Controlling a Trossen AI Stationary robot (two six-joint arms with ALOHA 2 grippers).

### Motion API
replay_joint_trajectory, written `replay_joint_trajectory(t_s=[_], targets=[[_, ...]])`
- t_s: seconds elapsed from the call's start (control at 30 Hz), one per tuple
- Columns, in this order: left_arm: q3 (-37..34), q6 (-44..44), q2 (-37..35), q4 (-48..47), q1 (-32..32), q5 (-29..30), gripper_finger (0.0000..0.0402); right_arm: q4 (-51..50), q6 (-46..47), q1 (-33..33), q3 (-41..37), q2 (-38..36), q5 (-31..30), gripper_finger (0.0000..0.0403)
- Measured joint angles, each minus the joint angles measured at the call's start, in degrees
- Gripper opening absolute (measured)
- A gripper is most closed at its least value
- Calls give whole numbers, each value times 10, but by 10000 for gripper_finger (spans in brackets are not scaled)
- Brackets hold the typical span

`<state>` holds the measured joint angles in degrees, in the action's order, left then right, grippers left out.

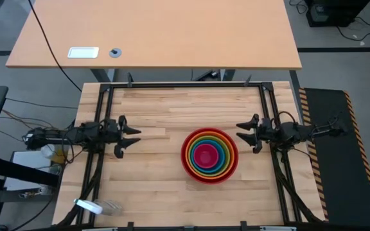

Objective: Nest bowls inside each other
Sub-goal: Return to Home Position

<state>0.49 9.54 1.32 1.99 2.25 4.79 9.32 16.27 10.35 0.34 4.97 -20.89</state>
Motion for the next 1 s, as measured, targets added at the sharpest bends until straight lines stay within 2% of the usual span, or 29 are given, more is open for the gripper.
replay_joint_trajectory(t_s=[0.13,0.23,0.5,1.0], targets=[[0,-21,0,8,0,0,167,26,3,0,0,-1,13,240],[0,-41,0,10,0,0,167,26,3,0,0,-2,-8,240],[0,-38,1,3,-1,0,167,16,-44,0,0,0,-21,240],[0,-46,2,3,-1,0,167,17,-40,0,0,0,-20,240]])
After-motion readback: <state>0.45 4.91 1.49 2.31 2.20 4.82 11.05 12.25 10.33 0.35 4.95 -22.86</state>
